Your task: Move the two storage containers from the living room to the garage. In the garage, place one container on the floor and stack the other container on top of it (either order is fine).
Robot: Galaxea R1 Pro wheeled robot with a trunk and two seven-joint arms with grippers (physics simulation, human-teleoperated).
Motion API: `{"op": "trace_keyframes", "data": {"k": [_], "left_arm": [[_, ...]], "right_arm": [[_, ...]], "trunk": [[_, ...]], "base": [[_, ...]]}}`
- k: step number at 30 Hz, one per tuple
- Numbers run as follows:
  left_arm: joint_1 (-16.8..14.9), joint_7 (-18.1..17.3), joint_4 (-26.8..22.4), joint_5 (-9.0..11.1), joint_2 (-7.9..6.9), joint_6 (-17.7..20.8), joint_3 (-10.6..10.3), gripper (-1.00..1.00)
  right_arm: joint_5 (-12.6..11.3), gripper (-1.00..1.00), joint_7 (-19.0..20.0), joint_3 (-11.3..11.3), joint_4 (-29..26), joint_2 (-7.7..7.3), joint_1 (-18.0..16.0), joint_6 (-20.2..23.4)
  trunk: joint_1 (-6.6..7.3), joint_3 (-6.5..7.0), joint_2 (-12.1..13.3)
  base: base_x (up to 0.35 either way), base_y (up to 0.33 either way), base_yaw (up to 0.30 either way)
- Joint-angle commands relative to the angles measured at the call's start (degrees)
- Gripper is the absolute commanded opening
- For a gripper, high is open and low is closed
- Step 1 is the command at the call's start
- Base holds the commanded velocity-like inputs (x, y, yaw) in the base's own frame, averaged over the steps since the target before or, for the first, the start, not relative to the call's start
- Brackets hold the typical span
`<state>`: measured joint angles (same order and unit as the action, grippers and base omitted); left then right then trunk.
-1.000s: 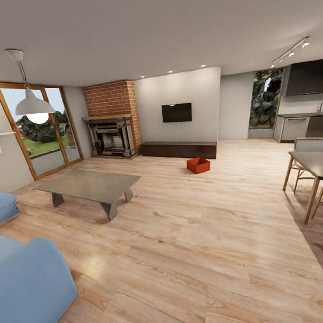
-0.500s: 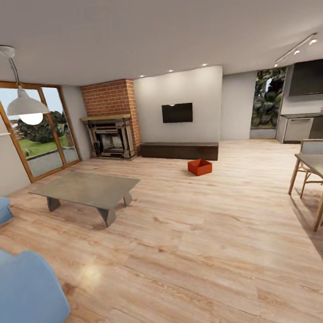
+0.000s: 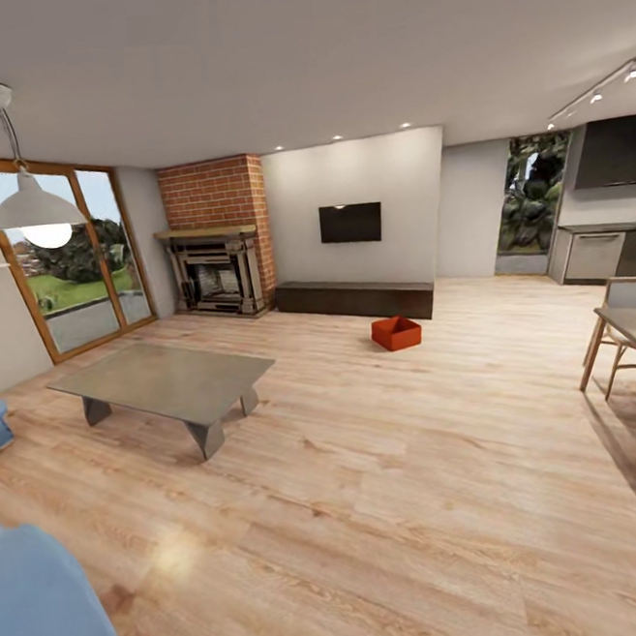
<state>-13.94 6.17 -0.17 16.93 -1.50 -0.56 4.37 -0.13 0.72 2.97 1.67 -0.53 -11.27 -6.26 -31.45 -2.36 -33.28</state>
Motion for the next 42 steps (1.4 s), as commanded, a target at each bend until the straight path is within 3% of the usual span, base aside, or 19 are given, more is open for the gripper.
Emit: {"op": "trace_keyframes", "data": {"k": [1,24,42], "left_arm": [[-0.04,0.07,-0.02,-0.09,0.01,-0.08,0.42,1.0],[-0.04,0.07,-0.05,-0.23,0.12,-0.1,0.38,1.0],[-0.03,0.07,-0.02,-0.23,0.1,-0.03,0.38,1.0]], "right_arm": [[0.01,1.0,0.08,0.28,0.18,0.0,-0.08,-0.34],[0.02,1.0,0.07,0.28,0.18,-0.04,-0.09,-0.34],[0.04,1.0,0.07,0.28,0.18,-0.05,-0.09,-0.34]], "trunk": [[-0.05,-0.11,-0.08],[-0.05,-0.11,-0.08],[-0.05,-0.11,-0.08]], "base": [[0.324,0.0,0.0],[0.324,-0.002,0.0],[0.316,-0.092,0.0]]}}
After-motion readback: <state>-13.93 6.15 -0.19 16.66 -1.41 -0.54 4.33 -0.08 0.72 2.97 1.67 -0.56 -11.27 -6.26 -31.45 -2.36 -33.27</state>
